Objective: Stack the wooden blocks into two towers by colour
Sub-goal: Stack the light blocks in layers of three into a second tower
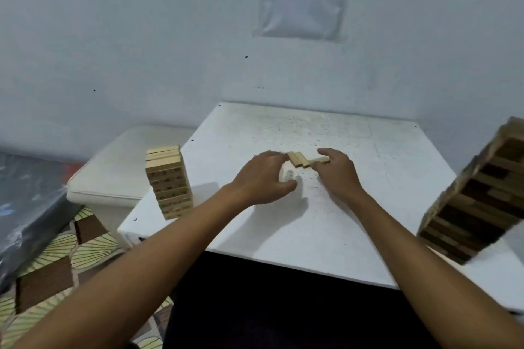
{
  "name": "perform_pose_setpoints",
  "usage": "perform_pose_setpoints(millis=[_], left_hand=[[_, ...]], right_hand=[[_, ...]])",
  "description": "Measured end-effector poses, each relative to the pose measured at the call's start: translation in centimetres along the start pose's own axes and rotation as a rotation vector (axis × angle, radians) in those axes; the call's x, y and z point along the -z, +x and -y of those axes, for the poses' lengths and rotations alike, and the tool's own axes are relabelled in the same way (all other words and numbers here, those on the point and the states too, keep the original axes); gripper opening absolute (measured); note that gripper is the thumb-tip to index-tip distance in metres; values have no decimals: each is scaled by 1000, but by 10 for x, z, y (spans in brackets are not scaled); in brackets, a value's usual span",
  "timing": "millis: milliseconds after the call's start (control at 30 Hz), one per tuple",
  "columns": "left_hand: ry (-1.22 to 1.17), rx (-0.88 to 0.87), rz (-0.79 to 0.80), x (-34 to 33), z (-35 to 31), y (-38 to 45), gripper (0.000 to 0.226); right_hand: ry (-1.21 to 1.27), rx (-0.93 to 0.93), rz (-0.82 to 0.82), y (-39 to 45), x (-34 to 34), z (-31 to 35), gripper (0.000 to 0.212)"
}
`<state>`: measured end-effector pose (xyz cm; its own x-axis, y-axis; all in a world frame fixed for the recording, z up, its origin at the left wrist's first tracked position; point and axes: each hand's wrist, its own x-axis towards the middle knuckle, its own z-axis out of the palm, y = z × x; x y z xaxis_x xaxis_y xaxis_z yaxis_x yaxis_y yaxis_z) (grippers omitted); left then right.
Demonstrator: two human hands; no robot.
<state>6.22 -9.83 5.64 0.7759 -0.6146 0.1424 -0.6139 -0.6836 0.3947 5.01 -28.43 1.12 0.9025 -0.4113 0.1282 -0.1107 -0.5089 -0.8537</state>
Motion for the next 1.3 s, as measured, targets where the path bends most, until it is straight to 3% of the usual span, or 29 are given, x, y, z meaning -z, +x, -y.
perform_pose_setpoints(millis=[233,467,667,800,900,1067,1300], left_hand=[[74,-64,50,-50,9,47,52],[218,-147,-53,-81,10,62,57],[227,-199,-122,-85,15,57,50],[207,-253,-152,-85,13,39,32],[168,-301,-207,-89,9,18,23],[-132,-464,-205,-86,15,-12,17],[-232,-474,-193,-78,22,-45,15]], right_hand=[[-564,115,126,13,1,-31,52],[-782,191,193,16,-3,-38,51],[-732,214,128,4,6,-40,42],[-671,188,96,-17,15,-40,35],[-591,176,143,-38,22,-37,30],[-465,232,296,-75,35,-29,30],[-403,304,354,-108,35,-24,37]])
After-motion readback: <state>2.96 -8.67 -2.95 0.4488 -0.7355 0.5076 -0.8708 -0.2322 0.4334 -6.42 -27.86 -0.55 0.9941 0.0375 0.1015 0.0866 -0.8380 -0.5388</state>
